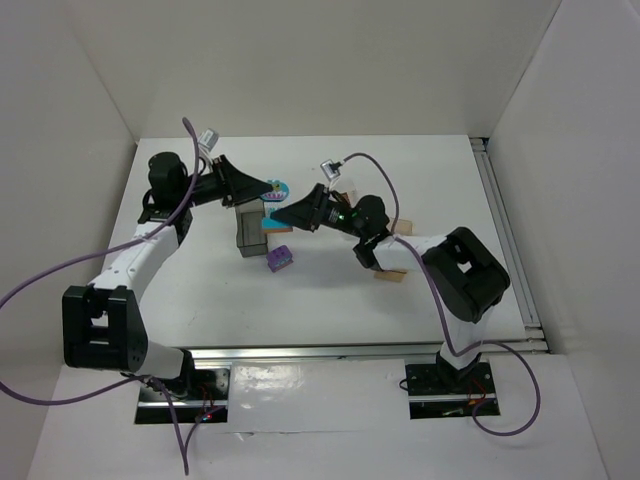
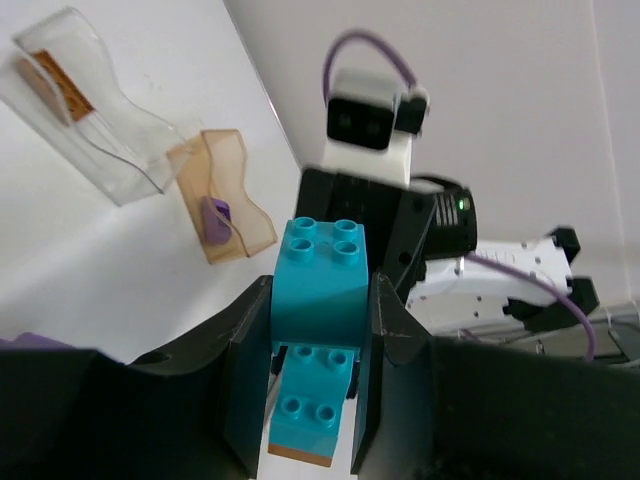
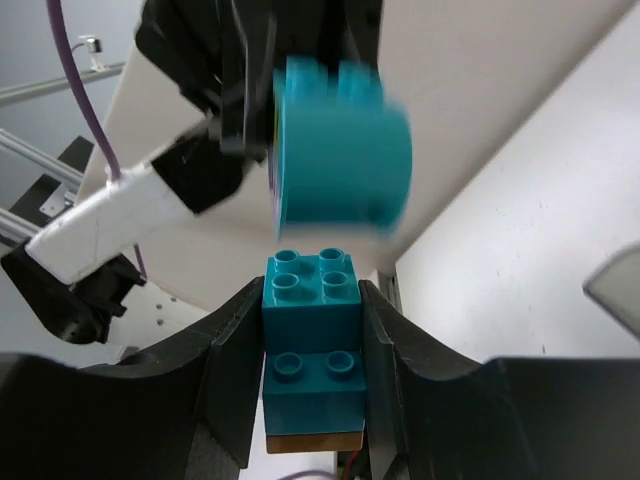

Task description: Sort the legos into containers by color

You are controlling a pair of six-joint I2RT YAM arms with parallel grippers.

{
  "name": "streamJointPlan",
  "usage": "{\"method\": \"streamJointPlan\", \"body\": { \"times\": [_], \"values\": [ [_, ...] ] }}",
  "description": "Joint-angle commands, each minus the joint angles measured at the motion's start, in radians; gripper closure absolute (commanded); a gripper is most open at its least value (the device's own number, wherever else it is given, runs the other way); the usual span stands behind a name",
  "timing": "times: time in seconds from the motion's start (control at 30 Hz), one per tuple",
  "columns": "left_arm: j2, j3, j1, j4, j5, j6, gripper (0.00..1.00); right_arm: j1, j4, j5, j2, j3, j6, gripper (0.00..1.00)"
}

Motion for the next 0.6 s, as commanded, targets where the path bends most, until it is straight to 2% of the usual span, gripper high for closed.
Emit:
{"method": "streamJointPlan", "body": {
  "times": [0.0,0.1,0.13,0.2,0.23,0.27,0.3,0.37,0.4,0.47,0.57],
  "values": [
    [0.034,0.07,0.062,-0.023,-0.027,0.04,1.0,0.008,-0.017,-0.037,-0.093,-0.099,-0.044,0.85],
    [0.048,0.111,0.087,-0.074,-0.043,0.085,1.0,0.008,-0.115,-0.023,-0.158,-0.173,-0.099,0.85],
    [0.057,0.125,0.096,-0.164,-0.059,0.109,1.0,-0.001,-0.152,-0.014,-0.214,-0.215,-0.12,0.85],
    [0.057,0.157,0.115,-0.299,-0.163,0.229,1.0,-0.011,-0.354,0.023,-0.288,-0.246,-0.214,0.85],
    [0.057,0.217,0.115,-0.514,-0.342,0.29,1.0,-0.011,-0.434,0.084,-0.372,-0.265,-0.296,0.85],
    [0.057,0.252,0.101,-0.516,-0.457,0.348,1.0,-0.011,-0.523,0.13,-0.415,-0.265,-0.335,0.85],
    [0.066,0.278,0.087,-0.675,-0.56,0.426,1.0,-0.011,-0.703,0.179,-0.455,-0.265,-0.37,0.85],
    [0.066,0.28,0.062,-0.718,-0.747,0.456,1.0,-0.011,-0.848,0.323,-0.552,-0.23,-0.45,0.85],
    [0.066,0.263,0.052,-0.731,-0.774,0.456,1.0,-0.011,-0.975,0.377,-0.575,-0.214,-0.469,0.85],
    [0.084,0.254,0.021,-0.749,-0.841,0.456,1.0,-0.011,-1.11,0.511,-0.621,-0.168,-0.512,0.85],
    [0.118,0.254,-0.011,-0.758,-0.909,0.456,1.0,-0.011,-1.194,0.63,-0.646,-0.127,-0.533,0.85]
  ]
}}
